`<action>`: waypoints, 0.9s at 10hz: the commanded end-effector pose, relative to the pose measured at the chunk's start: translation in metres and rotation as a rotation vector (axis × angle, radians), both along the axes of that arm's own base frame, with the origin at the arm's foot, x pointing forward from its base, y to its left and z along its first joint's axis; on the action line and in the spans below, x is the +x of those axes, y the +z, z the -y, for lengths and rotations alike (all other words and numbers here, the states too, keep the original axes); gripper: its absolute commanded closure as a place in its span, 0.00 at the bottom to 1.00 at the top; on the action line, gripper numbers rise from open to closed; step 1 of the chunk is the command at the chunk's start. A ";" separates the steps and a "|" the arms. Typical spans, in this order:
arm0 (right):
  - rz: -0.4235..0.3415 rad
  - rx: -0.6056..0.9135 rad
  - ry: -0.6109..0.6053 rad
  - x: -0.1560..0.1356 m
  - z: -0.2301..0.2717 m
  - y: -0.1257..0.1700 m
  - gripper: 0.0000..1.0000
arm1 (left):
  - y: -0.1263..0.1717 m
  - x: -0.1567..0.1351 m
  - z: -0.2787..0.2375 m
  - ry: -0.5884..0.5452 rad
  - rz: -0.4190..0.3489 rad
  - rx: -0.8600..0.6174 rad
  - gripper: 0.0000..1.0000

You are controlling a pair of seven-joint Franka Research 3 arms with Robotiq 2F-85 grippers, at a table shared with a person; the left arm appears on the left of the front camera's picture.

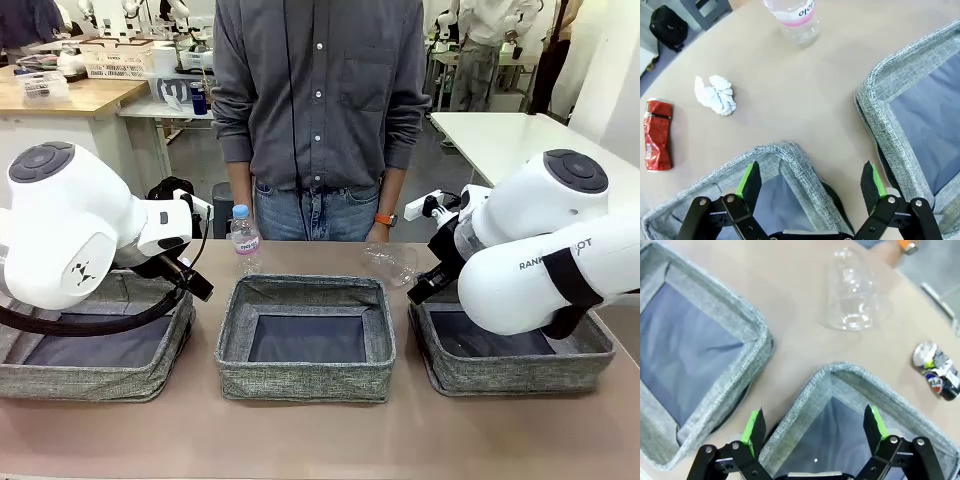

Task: Sort the waste into the appropriate baskets.
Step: Pick up the waste item pointed out by the person.

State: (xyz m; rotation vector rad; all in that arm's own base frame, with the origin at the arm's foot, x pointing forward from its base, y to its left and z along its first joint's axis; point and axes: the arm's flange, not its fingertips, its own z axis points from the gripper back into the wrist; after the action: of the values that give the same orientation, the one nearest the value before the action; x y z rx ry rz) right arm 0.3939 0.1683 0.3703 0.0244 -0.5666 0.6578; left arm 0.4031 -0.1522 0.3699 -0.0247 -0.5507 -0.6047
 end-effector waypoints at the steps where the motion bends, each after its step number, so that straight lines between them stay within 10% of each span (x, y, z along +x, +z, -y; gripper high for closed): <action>1: 0.000 0.000 0.000 0.000 0.000 0.000 0.00 | 0.000 0.000 0.000 0.000 0.000 0.000 0.00; 9: 0.000 0.000 0.000 0.000 0.000 0.000 0.00 | 0.000 0.000 0.000 0.000 0.000 0.000 0.00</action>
State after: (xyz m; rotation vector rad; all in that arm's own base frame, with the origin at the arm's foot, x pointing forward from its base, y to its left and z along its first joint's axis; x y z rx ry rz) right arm 0.3939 0.1683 0.3703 0.0238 -0.5667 0.6585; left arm 0.4031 -0.1523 0.3699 -0.0247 -0.5507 -0.6043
